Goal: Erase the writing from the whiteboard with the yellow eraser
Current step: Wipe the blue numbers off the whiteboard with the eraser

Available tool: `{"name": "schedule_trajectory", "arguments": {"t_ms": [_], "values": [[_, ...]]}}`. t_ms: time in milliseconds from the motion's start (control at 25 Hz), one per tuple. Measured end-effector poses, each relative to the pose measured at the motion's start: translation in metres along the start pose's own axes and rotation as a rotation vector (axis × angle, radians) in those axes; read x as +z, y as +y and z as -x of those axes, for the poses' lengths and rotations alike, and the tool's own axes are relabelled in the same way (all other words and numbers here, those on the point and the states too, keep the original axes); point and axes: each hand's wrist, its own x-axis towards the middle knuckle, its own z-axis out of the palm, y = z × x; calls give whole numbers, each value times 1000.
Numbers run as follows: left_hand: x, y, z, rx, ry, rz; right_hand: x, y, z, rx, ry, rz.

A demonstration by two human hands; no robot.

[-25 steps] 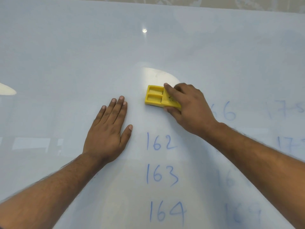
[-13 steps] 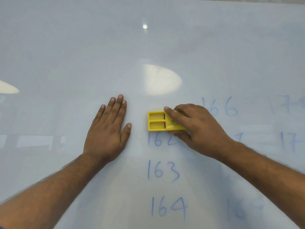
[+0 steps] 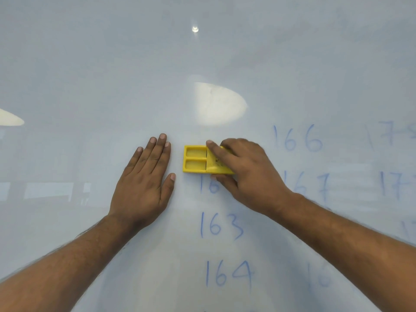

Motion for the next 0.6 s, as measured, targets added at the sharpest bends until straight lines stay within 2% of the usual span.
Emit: {"name": "schedule_trajectory", "arguments": {"t_ms": [360,600], "values": [[0,3,18,-7,-18,3,-19,6,53,-118,-135,50],[0,6,27,-4,-39,9,-13,18,18,94,6,29]]}}
